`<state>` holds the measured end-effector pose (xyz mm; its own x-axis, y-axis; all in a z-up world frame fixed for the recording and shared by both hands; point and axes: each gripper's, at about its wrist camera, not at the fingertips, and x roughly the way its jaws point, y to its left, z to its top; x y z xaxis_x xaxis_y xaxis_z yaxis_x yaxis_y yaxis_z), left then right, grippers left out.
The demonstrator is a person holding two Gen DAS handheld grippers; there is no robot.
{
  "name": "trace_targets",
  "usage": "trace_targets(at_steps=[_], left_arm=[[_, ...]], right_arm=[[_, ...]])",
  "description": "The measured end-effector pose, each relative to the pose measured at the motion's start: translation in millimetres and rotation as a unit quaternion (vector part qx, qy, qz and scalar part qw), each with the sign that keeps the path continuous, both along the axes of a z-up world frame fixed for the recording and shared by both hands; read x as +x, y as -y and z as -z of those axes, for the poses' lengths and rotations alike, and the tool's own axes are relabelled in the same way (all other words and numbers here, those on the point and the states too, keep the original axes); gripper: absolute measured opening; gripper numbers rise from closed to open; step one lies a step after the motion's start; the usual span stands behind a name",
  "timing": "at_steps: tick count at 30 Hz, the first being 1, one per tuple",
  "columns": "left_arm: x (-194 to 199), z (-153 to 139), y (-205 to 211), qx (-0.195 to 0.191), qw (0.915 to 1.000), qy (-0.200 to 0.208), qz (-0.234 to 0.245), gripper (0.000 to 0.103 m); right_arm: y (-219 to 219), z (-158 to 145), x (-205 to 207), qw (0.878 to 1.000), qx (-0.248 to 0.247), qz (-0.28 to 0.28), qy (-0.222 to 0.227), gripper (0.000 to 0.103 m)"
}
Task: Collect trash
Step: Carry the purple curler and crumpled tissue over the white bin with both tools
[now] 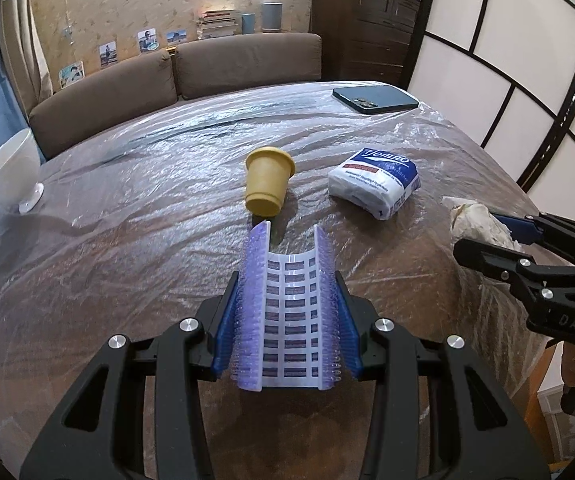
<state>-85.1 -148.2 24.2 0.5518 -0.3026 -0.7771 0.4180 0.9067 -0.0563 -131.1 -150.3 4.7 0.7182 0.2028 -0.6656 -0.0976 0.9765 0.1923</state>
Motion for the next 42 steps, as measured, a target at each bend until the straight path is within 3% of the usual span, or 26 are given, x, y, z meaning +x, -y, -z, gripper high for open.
trace_targets(at_steps=[15,42], left_arm=[[-26,0,-26,-0.012,0.9996,-0.002,-0.026,0.044],[-83,-11,-54,-0.021,0.9993,0.003,-0.029,0.044]], right_arm=[[-26,3,-18,1.000,0.007,-0.030,-0.003,0.051],[-60,-6,-67,0.996,0.022,-0.084,0.002,0.051]])
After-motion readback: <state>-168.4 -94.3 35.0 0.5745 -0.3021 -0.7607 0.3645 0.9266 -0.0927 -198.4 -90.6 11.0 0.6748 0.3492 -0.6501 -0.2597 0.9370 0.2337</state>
